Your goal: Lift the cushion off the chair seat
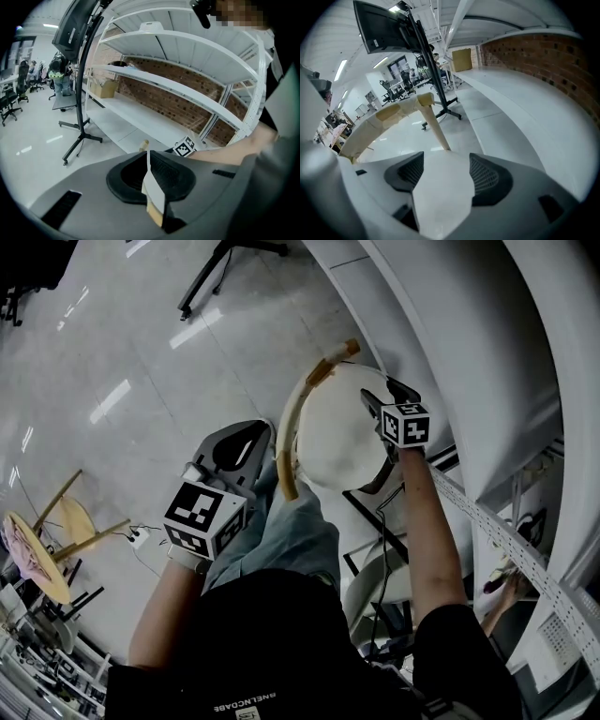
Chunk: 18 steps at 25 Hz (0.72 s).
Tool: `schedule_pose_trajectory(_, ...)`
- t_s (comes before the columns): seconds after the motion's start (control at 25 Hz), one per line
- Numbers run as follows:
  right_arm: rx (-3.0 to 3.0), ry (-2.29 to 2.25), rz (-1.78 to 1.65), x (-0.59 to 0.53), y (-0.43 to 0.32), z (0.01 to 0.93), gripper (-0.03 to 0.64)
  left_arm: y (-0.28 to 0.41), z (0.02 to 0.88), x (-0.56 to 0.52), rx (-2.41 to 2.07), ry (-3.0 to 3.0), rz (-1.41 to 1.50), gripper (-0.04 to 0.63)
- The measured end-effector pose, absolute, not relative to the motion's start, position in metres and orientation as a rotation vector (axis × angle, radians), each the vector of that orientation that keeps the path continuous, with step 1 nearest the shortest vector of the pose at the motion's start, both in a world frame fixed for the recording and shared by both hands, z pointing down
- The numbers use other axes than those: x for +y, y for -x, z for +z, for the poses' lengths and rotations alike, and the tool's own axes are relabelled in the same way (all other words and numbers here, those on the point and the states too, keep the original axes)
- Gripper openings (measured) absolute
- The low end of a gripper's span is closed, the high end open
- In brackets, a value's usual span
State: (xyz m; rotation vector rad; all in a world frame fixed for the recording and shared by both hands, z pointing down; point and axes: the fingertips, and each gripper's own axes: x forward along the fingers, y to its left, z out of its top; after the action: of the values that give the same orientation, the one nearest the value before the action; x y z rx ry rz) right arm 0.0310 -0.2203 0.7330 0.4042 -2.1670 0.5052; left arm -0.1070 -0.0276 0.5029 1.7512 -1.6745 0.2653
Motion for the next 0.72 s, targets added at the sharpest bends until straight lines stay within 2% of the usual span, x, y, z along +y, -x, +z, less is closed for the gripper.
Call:
schedule_pose_trajectory(0.2, -2.112, -0.367, 0.512, -0.225, -0.036, 0.766, 0.338, 0.101, 0.516, -0.024, -1.631, -1.744, 0.300, 0.024)
schedule_pose_trajectory(0.4, -2.058, -0.348, 0.525, -0.238, -0.038, 0.797, 0.375, 0.103, 0.534, -0.026, -1.606, -1.712, 0.319, 0.101)
schedule_pose_trajectory(0.72, -1.971, -0.306, 0.507, -0.248, -0.036, 0.838, 0.416, 0.108, 0.553, -0.024, -1.580, -1.687, 0.326, 0.144)
